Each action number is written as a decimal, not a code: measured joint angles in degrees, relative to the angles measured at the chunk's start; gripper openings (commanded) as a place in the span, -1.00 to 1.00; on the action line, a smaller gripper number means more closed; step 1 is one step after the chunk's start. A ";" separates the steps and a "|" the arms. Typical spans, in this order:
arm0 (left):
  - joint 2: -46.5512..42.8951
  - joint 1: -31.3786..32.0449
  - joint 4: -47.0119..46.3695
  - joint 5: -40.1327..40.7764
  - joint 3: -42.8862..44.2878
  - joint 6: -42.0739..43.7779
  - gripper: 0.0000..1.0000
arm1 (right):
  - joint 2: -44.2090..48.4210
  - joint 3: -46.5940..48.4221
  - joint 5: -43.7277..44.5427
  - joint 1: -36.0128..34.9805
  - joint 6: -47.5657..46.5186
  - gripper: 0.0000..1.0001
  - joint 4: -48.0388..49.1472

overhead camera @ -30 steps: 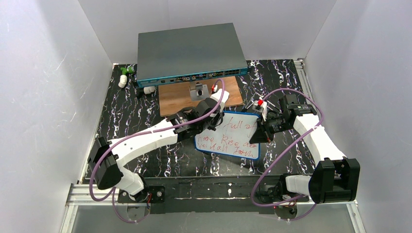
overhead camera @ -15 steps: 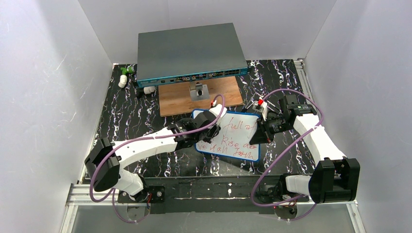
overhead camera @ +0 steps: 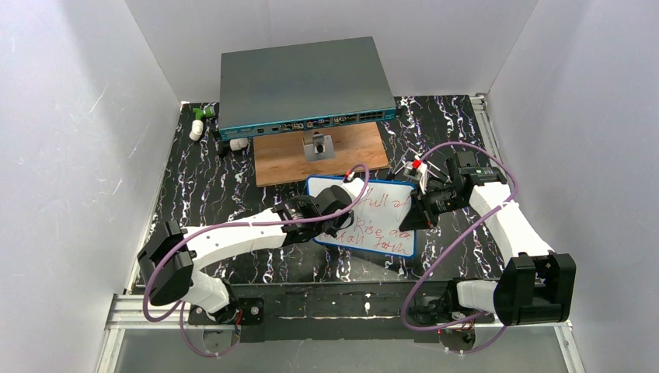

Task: Erase the whiteboard
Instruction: Erase the center of the board with the whiteboard.

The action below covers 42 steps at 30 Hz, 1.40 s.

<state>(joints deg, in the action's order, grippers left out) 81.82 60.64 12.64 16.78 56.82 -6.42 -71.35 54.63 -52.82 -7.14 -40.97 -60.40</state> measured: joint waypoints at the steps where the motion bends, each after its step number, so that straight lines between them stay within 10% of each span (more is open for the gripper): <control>1: 0.22 0.15 0.48 0.68 0.44 0.50 -1.00 | 0.00 0.00 0.00 0.00 0.00 -0.97 0.00; 16: 2.40 -2.40 2.56 1.03 10.05 4.42 -1.00 | 0.00 0.00 -0.04 0.00 0.15 -0.97 0.96; 42: 1.51 3.10 -6.67 3.91 -2.36 6.64 -1.00 | 0.00 0.02 0.11 0.26 -1.14 -0.97 1.36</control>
<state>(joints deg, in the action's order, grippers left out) 83.33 63.75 5.98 20.69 54.46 0.23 -71.35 54.65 -52.71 -6.87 -42.11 -59.05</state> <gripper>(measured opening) 0.128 0.097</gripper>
